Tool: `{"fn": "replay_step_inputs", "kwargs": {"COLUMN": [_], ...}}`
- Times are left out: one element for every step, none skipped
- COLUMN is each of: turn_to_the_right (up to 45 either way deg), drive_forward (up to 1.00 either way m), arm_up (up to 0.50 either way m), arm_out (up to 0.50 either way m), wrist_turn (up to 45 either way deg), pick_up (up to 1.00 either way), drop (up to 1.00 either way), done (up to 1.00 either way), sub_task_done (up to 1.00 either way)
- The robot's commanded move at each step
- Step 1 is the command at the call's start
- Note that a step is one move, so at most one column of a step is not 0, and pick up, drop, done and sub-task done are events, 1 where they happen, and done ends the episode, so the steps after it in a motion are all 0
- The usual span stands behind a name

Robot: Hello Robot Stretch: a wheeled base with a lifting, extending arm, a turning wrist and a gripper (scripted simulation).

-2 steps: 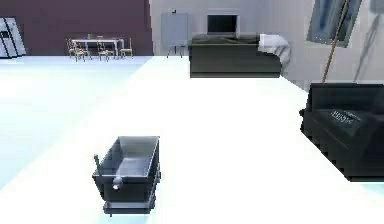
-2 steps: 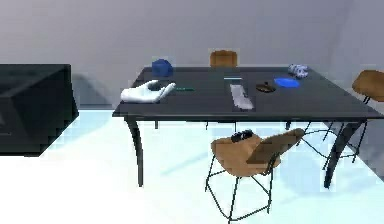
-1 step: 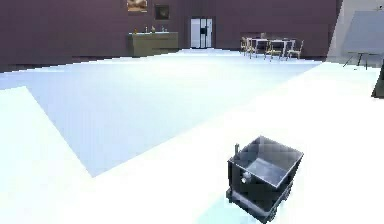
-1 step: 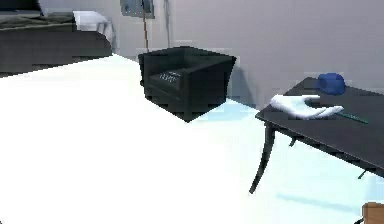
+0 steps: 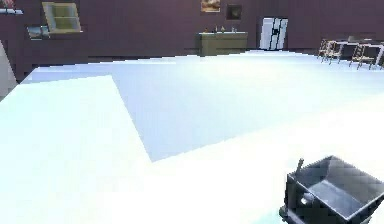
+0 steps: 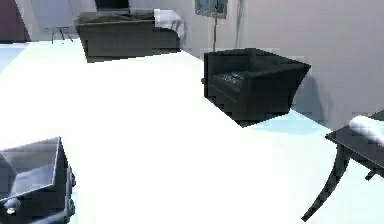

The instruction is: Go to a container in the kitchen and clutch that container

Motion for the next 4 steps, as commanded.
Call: {"fn": "replay_step_inputs", "kwargs": {"turn_to_the_right": [0.0, 15.0, 0.0, 36.0], "drive_forward": [0.90, 0.00, 0.70, 0.00], "arm_up": [0.00, 0.00, 0.00, 0.00], "arm_out": [0.00, 0.00, 0.00, 0.00], "wrist_turn": [0.0, 0.0, 0.0, 0.0], "pick_up": [0.00, 0.00, 0.00, 0.00], "drop": [0.00, 0.00, 0.00, 0.00], "done": [0.00, 0.00, 0.00, 0.00], "sub_task_done": [0.00, 0.00, 0.00, 0.00]}}
